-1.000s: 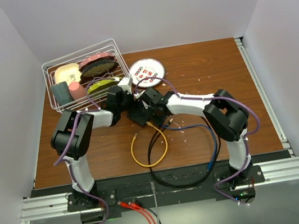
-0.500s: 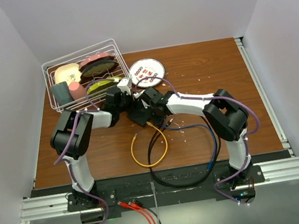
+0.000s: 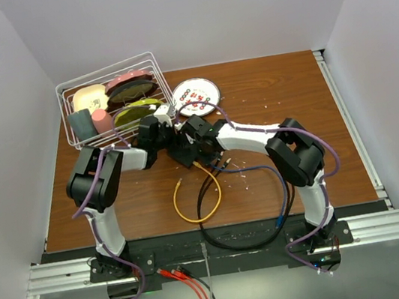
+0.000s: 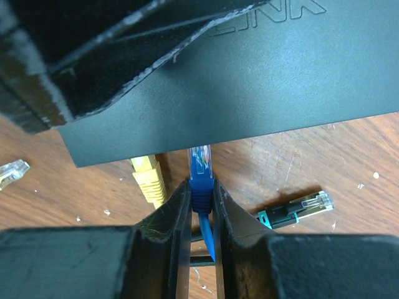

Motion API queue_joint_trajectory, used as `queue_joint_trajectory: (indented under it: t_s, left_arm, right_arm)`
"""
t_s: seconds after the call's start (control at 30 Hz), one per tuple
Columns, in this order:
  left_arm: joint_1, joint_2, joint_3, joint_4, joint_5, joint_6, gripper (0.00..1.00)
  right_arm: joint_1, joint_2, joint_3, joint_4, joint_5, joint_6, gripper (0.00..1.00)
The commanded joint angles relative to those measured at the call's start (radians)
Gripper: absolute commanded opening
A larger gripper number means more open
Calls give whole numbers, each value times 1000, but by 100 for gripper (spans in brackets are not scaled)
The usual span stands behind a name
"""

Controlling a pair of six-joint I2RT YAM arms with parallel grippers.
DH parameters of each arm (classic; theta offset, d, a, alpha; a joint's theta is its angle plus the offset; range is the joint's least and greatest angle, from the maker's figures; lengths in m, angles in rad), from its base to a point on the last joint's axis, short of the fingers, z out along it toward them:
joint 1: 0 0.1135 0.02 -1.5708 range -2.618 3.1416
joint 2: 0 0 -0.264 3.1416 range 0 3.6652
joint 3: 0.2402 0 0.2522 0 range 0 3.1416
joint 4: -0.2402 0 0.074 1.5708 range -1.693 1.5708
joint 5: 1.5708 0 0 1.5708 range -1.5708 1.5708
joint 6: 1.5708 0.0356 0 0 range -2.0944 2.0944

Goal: Insert the plug into the switch port

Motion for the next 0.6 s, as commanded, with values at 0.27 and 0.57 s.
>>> queue_joint_trajectory:
  t_s: [0.27,0.57]
  left_arm:
    - [-2,17,-20,23,172,16,60]
    - [-2,22,-23,32,231,14,59]
  right_arm:
    - [11,106,70,-60,-2,20,0]
    - [11,0,-83,194,31,84,0]
